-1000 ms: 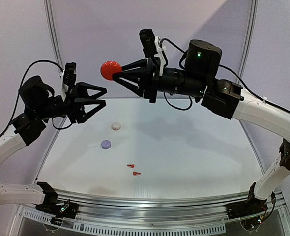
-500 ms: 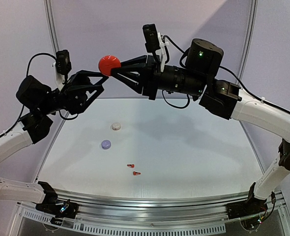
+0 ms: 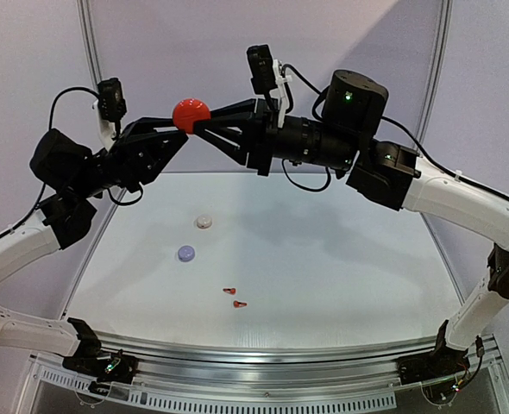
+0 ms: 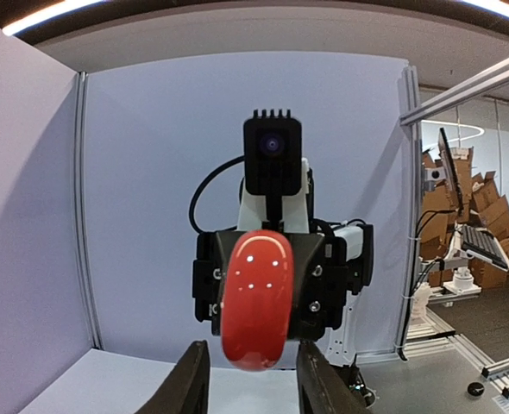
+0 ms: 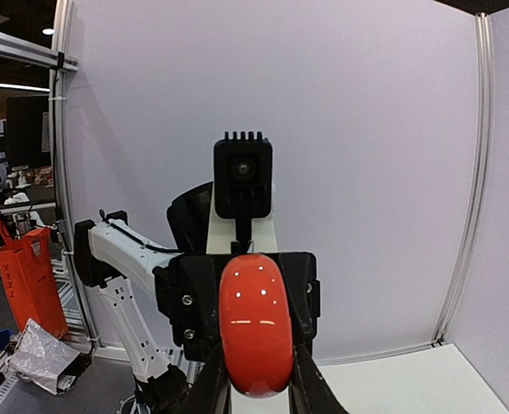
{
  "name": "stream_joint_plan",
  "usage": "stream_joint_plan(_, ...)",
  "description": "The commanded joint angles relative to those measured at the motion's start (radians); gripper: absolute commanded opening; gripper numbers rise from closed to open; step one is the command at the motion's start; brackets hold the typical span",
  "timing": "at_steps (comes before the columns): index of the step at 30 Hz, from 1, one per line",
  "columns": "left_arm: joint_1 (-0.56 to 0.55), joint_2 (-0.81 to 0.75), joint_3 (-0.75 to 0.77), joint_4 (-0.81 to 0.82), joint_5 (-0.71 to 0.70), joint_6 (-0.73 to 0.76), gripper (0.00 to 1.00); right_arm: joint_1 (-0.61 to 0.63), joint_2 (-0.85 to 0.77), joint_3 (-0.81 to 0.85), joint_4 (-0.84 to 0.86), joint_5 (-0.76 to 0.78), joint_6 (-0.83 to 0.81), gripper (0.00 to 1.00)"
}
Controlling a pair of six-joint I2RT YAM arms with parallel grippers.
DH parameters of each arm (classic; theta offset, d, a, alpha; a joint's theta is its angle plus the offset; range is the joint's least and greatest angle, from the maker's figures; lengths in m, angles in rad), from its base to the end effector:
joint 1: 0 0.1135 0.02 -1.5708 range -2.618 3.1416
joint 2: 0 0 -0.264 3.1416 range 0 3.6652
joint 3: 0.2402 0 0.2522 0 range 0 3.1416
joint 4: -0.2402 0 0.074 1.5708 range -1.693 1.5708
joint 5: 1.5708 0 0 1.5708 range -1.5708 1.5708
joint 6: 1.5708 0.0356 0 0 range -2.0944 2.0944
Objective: Insert the wireless bluetooth earbuds into the charging case
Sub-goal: Pass from the right arm to the left, then open the charging case.
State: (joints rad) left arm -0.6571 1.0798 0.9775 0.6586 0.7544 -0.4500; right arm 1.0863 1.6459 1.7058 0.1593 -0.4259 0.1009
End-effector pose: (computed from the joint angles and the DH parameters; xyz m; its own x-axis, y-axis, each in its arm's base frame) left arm 0.1674 -0.1599 0.4338 -0.0174 -0.3869 -0.9220 0.9973 0.0593 -0.0437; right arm 0.1661 0.3472 0.4745 0.0007 0.1982 -0.9802 -0.9988 0.0476 0.0089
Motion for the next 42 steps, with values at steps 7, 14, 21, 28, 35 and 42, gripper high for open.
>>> stream_joint_plan(7, -0.027, 0.011, 0.025, 0.010, 0.017, 0.030, 0.24, 0.003, 0.039, 0.029, -0.053, 0.089, -0.046, 0.00)
stream_joint_plan(14, -0.027, 0.007, 0.020, 0.002, 0.017, 0.035, 0.03, 0.003, 0.039, 0.016, -0.033, 0.090, -0.044, 0.00)
stream_joint_plan(21, -0.027, -0.003, 0.011, 0.009, 0.032, 0.053, 0.00, 0.004, 0.052, 0.011, -0.066, 0.102, -0.056, 0.00)
stream_joint_plan(28, -0.017, -0.044, -0.007, -0.142, 0.034, 0.241, 0.00, 0.003, 0.022, 0.010, -0.150, 0.135, -0.081, 0.62)
stream_joint_plan(35, -0.016, -0.097, 0.002, -0.413, 0.058, 0.617, 0.00, 0.001, -0.002, 0.031, -0.304, 0.153, -0.137, 0.73)
stream_joint_plan(42, -0.015, -0.104, 0.027, -0.583, 0.018, 0.842, 0.00, 0.002, 0.040, 0.125, -0.404, 0.094, -0.163, 0.74)
